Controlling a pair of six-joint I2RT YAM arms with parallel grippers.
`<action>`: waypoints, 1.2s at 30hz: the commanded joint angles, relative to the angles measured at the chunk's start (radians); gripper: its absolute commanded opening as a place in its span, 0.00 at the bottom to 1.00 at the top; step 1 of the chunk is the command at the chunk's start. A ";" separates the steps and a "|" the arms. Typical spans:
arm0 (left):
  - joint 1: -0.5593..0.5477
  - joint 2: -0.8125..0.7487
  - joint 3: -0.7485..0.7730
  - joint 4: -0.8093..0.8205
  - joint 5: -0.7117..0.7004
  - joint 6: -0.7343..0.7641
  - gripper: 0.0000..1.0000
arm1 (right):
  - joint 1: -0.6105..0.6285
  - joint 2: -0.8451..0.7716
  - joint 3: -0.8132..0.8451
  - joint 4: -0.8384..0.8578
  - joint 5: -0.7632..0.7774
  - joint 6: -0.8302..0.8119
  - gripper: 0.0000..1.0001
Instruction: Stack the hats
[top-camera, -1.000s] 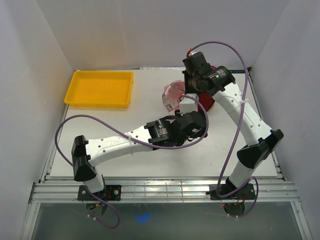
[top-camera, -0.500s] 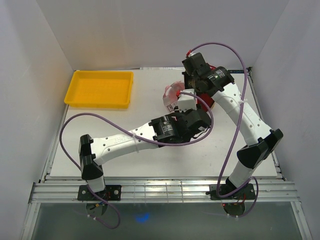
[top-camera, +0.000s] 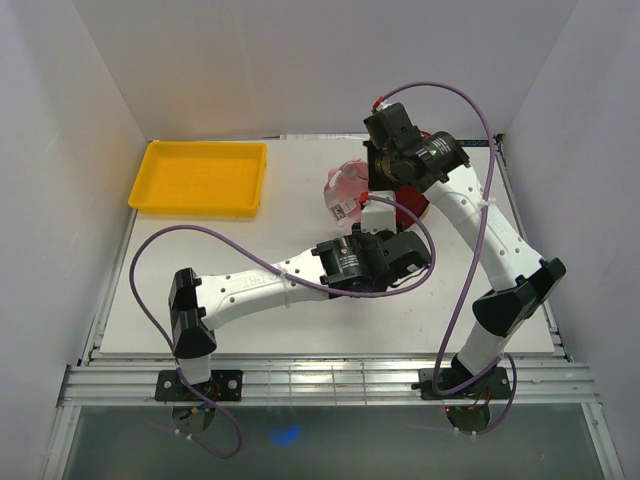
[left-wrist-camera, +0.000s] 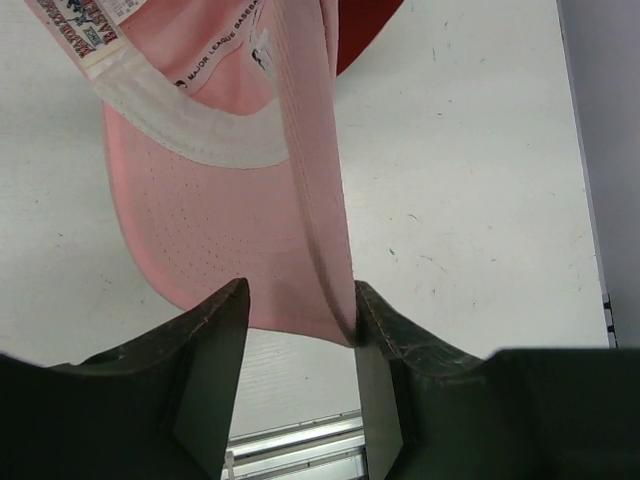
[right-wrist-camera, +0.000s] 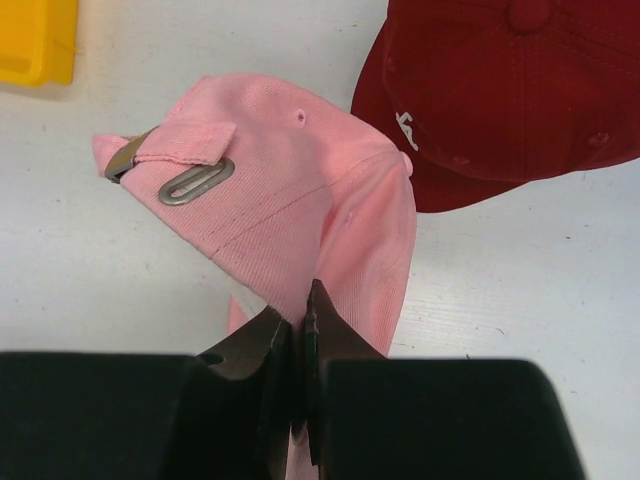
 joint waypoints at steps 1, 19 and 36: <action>-0.004 -0.019 0.031 -0.045 -0.050 -0.045 0.55 | 0.008 -0.005 0.034 0.010 0.014 0.011 0.08; 0.008 -0.015 0.129 -0.136 -0.093 0.020 0.00 | 0.013 -0.025 0.042 0.004 0.016 0.005 0.08; 0.306 -0.432 -0.124 0.194 0.355 0.169 0.00 | -0.025 -0.135 0.120 0.099 -0.114 -0.017 0.96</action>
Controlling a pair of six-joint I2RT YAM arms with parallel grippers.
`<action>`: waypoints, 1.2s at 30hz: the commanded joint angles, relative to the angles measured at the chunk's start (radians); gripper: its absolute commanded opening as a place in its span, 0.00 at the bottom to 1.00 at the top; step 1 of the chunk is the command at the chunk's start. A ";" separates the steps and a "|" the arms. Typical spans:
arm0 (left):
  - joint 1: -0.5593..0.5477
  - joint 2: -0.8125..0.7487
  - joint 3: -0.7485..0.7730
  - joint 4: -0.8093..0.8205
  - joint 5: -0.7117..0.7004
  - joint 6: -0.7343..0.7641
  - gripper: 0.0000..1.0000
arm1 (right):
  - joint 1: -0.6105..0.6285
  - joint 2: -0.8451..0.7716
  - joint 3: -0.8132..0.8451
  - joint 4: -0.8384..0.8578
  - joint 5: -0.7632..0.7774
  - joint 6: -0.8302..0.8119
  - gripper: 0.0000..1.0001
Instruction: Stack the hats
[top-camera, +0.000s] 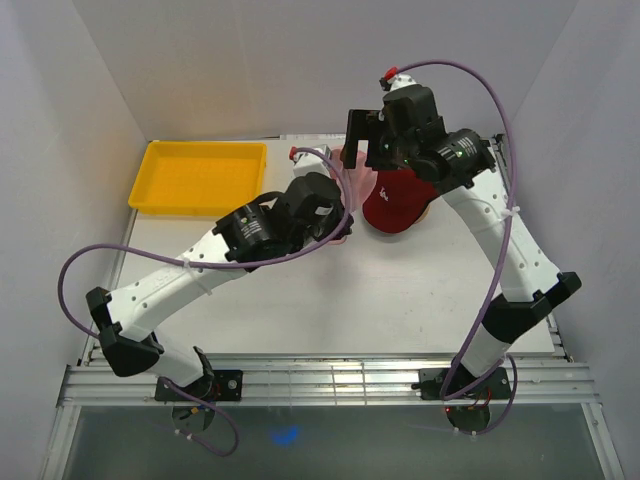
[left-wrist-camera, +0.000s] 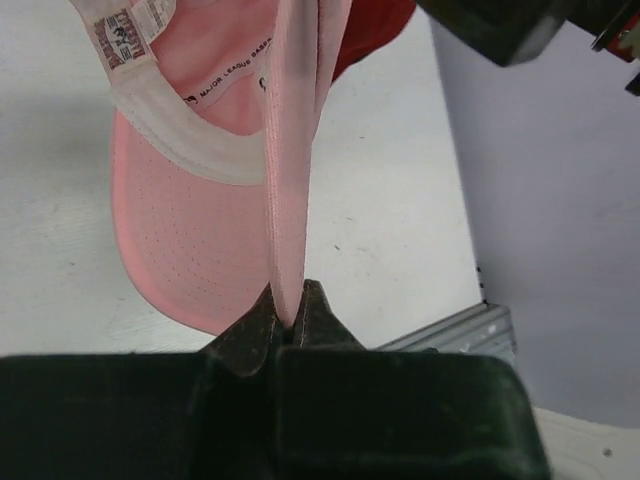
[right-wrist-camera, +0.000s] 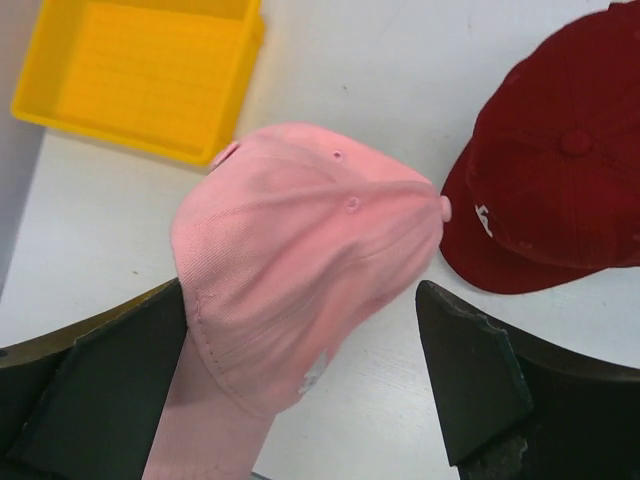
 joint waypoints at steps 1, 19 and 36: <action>0.079 -0.115 0.048 0.096 0.035 0.010 0.00 | -0.032 -0.113 0.014 -0.004 -0.012 -0.018 0.95; 0.511 0.041 -0.096 0.894 0.715 -0.395 0.00 | -0.276 -0.491 -0.253 0.142 0.067 0.047 0.89; 0.509 0.406 -0.044 1.650 0.878 -0.754 0.00 | -0.279 -0.503 -0.305 0.191 -0.022 0.058 0.89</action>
